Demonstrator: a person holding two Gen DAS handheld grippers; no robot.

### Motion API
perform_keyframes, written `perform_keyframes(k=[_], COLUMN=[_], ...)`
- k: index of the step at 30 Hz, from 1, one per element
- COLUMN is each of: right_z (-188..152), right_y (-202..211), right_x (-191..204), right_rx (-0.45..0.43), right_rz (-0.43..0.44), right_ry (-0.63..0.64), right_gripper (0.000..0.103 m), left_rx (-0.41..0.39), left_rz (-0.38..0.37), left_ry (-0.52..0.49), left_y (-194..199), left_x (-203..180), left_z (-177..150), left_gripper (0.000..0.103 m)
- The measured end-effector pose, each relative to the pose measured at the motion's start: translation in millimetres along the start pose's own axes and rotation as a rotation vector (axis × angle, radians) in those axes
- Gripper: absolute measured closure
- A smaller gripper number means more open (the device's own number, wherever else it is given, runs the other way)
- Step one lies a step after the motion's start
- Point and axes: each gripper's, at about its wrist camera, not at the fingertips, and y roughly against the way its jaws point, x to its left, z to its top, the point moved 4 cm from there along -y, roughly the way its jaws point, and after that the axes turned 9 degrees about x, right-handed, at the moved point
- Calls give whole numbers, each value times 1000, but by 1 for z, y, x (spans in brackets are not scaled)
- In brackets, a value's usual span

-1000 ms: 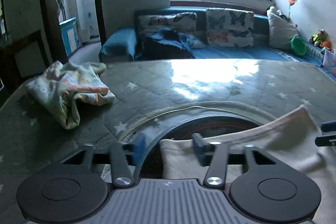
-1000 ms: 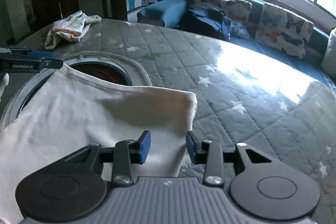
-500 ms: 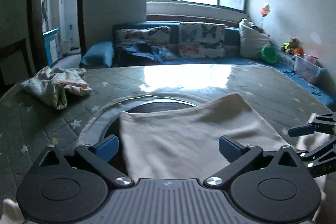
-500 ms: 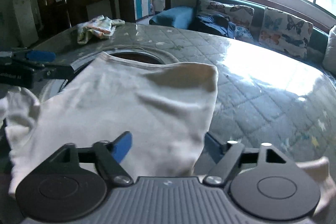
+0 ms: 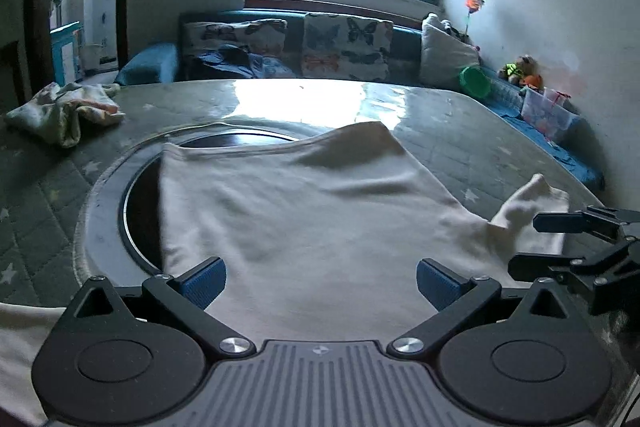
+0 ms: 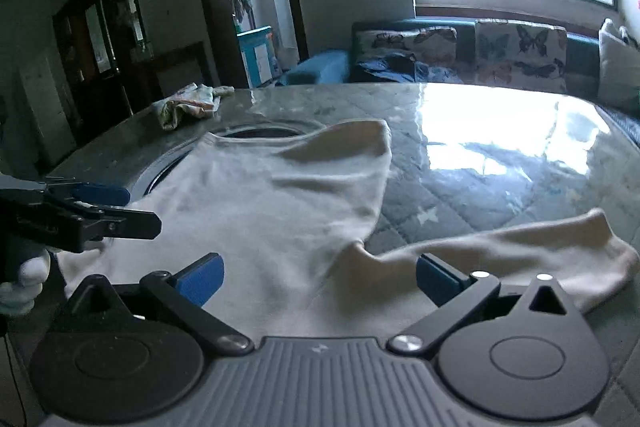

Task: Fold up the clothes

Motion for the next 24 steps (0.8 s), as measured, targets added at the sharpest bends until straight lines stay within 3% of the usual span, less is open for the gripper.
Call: perform_keyframes(k=[11,19,24], right_z=[-16,-14,-13], right_y=[-1,13,14], right_x=[-56,-124,-160], right_rx=[81,58,47], right_rz=[-139,-343,-425], right_ry=[-68,-197,-295], right_gripper=[0,0,13], left_rx=[57,64,72], left_rz=[16,-38,-90], left_ry=[-17,-74,-101], left_y=[-15,-14,-13], left_x=[-11,-35,-55], left_z=[-11,-12,-13], left_gripper=[0,0,0])
